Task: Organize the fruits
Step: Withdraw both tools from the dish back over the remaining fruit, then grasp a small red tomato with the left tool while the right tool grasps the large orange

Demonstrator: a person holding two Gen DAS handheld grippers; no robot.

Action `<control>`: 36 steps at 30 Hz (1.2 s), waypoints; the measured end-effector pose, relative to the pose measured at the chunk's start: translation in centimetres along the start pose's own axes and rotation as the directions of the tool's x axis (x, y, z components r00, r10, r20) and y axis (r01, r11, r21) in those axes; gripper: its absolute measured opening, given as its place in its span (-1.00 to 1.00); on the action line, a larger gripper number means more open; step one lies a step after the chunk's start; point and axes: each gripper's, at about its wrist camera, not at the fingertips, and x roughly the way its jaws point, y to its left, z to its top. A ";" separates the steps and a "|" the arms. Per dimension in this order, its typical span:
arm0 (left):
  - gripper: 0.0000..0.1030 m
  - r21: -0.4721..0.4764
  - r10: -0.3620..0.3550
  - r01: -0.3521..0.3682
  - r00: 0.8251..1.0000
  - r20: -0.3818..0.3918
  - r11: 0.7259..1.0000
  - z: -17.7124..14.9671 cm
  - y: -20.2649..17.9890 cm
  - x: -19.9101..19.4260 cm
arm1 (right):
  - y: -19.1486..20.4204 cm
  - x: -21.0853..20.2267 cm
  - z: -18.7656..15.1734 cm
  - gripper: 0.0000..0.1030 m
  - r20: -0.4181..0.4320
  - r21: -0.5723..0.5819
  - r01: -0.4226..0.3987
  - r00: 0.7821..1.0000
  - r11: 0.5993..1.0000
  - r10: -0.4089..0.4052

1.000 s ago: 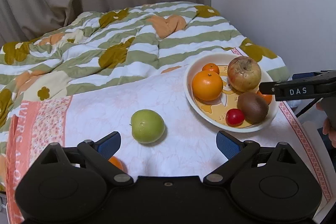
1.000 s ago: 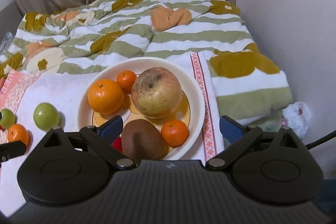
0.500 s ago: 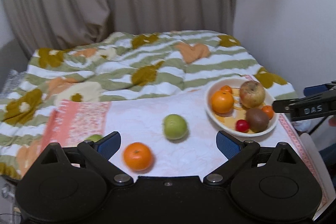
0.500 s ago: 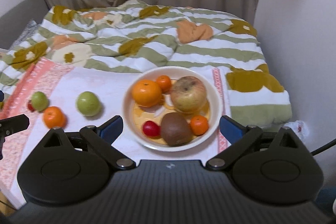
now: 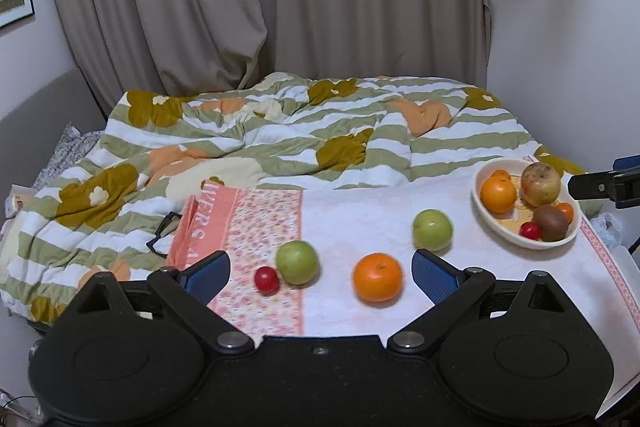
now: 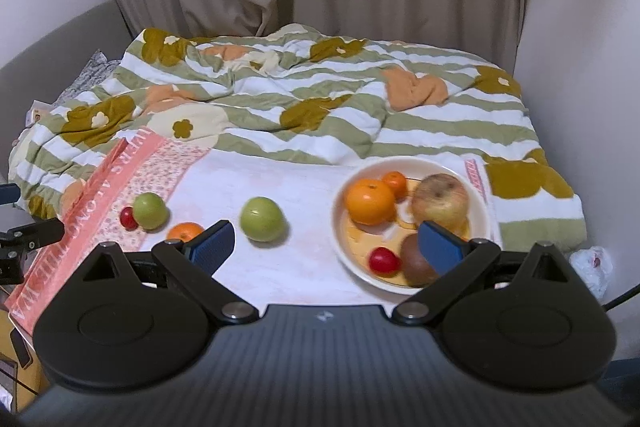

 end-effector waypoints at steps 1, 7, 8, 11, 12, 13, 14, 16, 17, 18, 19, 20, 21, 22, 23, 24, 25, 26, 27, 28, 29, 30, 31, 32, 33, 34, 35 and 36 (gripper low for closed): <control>0.93 0.003 -0.012 0.012 1.000 -0.002 1.000 0.0 0.8 0.3 | 0.8 0.2 0.0 1.00 0.002 0.002 0.008 1.000 1.000 -0.008; 0.93 0.038 -0.097 0.098 0.995 -0.007 0.994 0.1 5.5 2.3 | 6.0 2.1 -0.3 1.00 -0.034 0.032 0.010 0.999 0.999 -0.009; 0.93 0.042 -0.120 0.120 0.993 -0.010 0.992 0.2 6.3 2.9 | 6.9 2.6 -0.3 1.00 -0.041 0.039 0.003 0.999 0.999 -0.002; 0.92 0.061 -0.168 0.169 0.985 -0.028 0.984 0.3 8.0 4.4 | 9.0 4.0 -0.6 1.00 -0.063 0.050 0.011 0.998 0.999 -0.008; 0.92 0.071 -0.181 0.183 0.983 -0.035 0.981 0.4 8.5 5.0 | 9.6 4.5 -0.6 1.00 -0.071 0.055 0.015 0.997 0.998 -0.011; 0.92 0.082 -0.194 0.197 0.980 -0.042 0.977 0.4 9.0 5.6 | 10.3 5.1 -0.7 1.00 -0.078 0.062 0.020 0.997 0.998 -0.015; 0.92 0.092 -0.203 0.207 0.978 -0.047 0.974 0.5 9.4 6.1 | 10.8 5.5 -0.8 1.00 -0.085 0.069 0.025 0.996 0.997 -0.020; 0.92 0.118 -0.226 0.232 0.972 -0.064 0.965 0.5 10.2 7.4 | 12.0 6.7 -0.9 1.00 -0.101 0.083 0.038 0.994 0.996 -0.030; 0.92 0.129 -0.233 0.241 0.970 -0.074 0.962 0.5 10.6 8.0 | 12.6 7.2 -1.0 1.00 -0.109 0.090 0.043 0.993 0.995 -0.033; 0.90 0.142 -0.244 0.254 0.966 -0.088 0.957 0.5 11.0 8.8 | 12.9 7.8 -1.0 1.00 -0.116 0.095 0.049 0.993 0.994 -0.037; 0.90 0.152 -0.252 0.265 0.963 -0.099 0.952 0.5 11.2 9.4 | 13.4 8.3 -1.1 1.00 -0.123 0.101 0.057 0.991 0.993 -0.044; 0.90 0.165 -0.260 0.276 0.959 -0.109 0.947 0.4 11.5 10.1 | 13.8 8.8 -1.2 1.00 -0.128 0.104 0.065 0.990 0.992 -0.052; 0.90 0.181 -0.267 0.285 0.956 -0.119 0.941 0.4 11.7 10.9 | 14.2 9.2 -1.4 1.00 -0.134 0.108 0.077 0.989 0.991 -0.062; 0.90 0.198 -0.270 0.292 0.954 -0.128 0.936 0.3 11.8 11.6 | 14.6 9.8 -1.5 1.00 -0.141 0.112 0.093 0.987 0.989 -0.077; 0.89 0.216 -0.273 0.297 0.953 -0.135 0.930 0.3 11.8 12.2 | 14.8 10.2 -1.6 1.00 -0.146 0.115 0.105 0.985 0.988 -0.087; 0.87 0.233 -0.276 0.303 0.951 -0.142 0.924 0.2 12.0 12.9 | 15.1 10.7 -1.7 1.00 -0.149 0.119 0.116 0.984 0.986 -0.098; 0.86 0.249 -0.280 0.310 0.948 -0.151 0.918 0.1 12.0 13.5 | 15.3 11.1 -1.8 1.00 -0.152 0.123 0.126 0.983 0.984 -0.107; 0.82 0.263 -0.283 0.316 0.946 -0.159 0.911 0.0 12.0 14.1 | 15.5 11.6 -2.0 1.00 -0.155 0.126 0.134 0.981 0.983 -0.114; 0.81 0.281 -0.284 0.322 0.944 -0.167 0.904 -0.1 11.9 14.9 | 15.6 12.0 -2.0 1.00 -0.159 0.130 0.141 0.980 0.982 -0.119; 0.80 0.295 -0.288 0.329 0.942 -0.174 0.897 -0.2 11.9 15.4 | 15.8 12.5 -2.2 1.00 -0.161 0.132 0.146 0.979 0.980 -0.124; 0.77 0.308 -0.293 0.337 0.939 -0.181 0.890 -0.2 11.8 16.0 | 15.9 12.9 -2.3 1.00 -0.166 0.131 0.154 0.977 0.979 -0.131; 0.74 0.319 -0.299 0.345 0.936 -0.186 0.883 -0.4 11.6 16.6 | 16.0 13.4 -2.4 1.00 -0.173 0.130 0.162 0.975 0.978 -0.139; 0.73 0.329 -0.304 0.353 0.933 -0.191 0.876 -0.6 11.4 17.0 | 16.1 14.0 -2.5 1.00 -0.181 0.130 0.169 0.973 0.977 -0.145; 0.72 0.339 -0.307 0.358 0.931 -0.197 0.870 -0.7 11.3 17.5 | 16.2 14.3 -2.6 1.00 -0.187 0.132 0.174 0.971 0.976 -0.147; 0.68 0.349 -0.308 0.363 0.929 -0.204 0.864 -0.9 11.1 17.9 | 16.2 14.7 -2.7 1.00 -0.195 0.136 0.177 0.969 0.975 -0.148; 0.65 0.358 -0.309 0.367 0.928 -0.210 0.859 -1.1 10.9 18.3 | 16.2 15.0 -2.7 1.00 -0.200 0.138 0.178 0.969 0.974 -0.148; 0.58 0.364 -0.310 0.372 0.925 -0.218 0.854 -1.4 10.7 18.6 | 16.2 15.3 -2.7 1.00 -0.204 0.140 0.179 0.968 0.974 -0.148; 0.52 0.368 -0.313 0.379 0.922 -0.227 0.849 -1.6 10.6 19.0 | 16.3 15.6 -2.8 1.00 -0.207 0.141 0.179 0.967 0.974 -0.148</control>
